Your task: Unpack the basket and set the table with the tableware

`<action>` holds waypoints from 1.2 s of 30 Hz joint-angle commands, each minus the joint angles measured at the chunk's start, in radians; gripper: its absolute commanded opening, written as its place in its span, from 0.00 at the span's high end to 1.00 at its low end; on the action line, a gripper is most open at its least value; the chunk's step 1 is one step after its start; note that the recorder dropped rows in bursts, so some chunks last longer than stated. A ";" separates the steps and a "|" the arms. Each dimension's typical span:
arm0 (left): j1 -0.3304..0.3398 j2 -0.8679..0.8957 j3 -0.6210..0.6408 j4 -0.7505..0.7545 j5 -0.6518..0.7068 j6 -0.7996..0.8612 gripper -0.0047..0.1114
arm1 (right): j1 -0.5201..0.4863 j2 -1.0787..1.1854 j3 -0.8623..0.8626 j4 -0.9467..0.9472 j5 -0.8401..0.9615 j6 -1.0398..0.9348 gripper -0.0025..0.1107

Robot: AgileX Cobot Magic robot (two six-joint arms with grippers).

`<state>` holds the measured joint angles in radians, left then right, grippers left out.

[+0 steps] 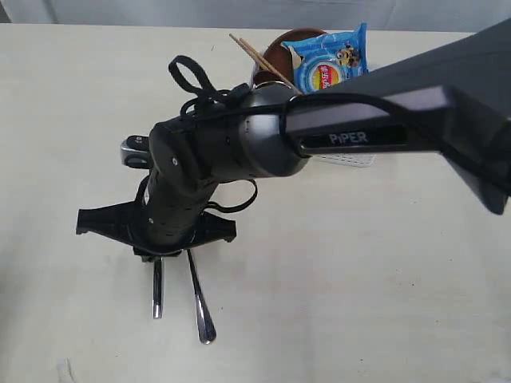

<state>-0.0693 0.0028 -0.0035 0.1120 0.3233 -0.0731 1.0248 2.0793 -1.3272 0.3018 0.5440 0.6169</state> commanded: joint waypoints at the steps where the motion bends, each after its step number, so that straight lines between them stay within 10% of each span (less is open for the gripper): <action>1: 0.002 -0.003 0.003 -0.004 -0.001 0.000 0.96 | -0.053 -0.054 0.002 0.001 0.010 -0.074 0.98; 11: 0.002 -0.003 0.003 -0.004 -0.001 0.000 0.96 | -0.119 -0.088 0.002 -0.103 0.288 -0.171 0.58; 31: 0.002 -0.003 0.003 -0.004 -0.001 -0.002 0.96 | -0.087 0.019 0.002 -0.106 0.128 -0.241 0.62; 36: 0.002 -0.003 0.003 -0.004 -0.001 -0.002 0.96 | -0.114 0.017 0.002 -0.107 0.119 -0.247 0.83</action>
<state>-0.0693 0.0028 -0.0035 0.1120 0.3233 -0.0731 0.9314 2.0853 -1.3251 0.2080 0.6767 0.3857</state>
